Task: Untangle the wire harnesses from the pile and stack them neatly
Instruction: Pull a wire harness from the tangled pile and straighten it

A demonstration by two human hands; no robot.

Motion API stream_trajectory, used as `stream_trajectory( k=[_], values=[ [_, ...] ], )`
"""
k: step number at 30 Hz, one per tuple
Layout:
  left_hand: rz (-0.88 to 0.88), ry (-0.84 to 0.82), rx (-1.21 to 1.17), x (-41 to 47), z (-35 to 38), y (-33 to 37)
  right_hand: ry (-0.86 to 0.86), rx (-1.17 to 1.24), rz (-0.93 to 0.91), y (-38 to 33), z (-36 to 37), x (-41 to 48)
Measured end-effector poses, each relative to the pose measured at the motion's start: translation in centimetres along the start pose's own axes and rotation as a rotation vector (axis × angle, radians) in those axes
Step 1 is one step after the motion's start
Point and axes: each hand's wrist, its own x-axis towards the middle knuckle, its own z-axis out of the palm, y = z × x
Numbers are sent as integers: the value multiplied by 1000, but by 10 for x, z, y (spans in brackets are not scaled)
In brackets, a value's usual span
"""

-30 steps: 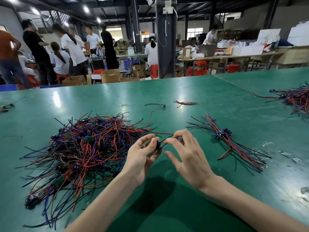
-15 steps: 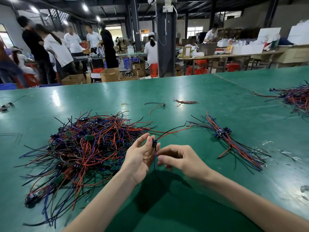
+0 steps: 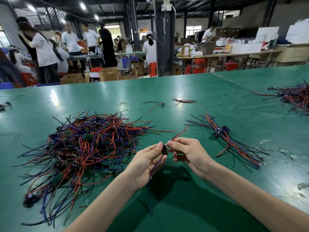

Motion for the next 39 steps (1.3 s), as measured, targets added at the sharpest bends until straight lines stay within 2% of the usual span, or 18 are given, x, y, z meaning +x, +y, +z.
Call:
stream_trajectory(
  k=[3, 14, 24, 39],
  values=[
    [0, -46, 60, -1, 0, -2, 11, -26, -8, -1, -1, 0],
    [161, 1, 346, -3, -5, -3, -34, -59, 98, -2, -6, 1],
    [186, 29, 430, 0, -10, -9, 6, -119, 106, 4, -7, 9],
    [129, 12, 443, 6, -11, -9, 167, 13, 112, 0, -16, 28]
  ],
)
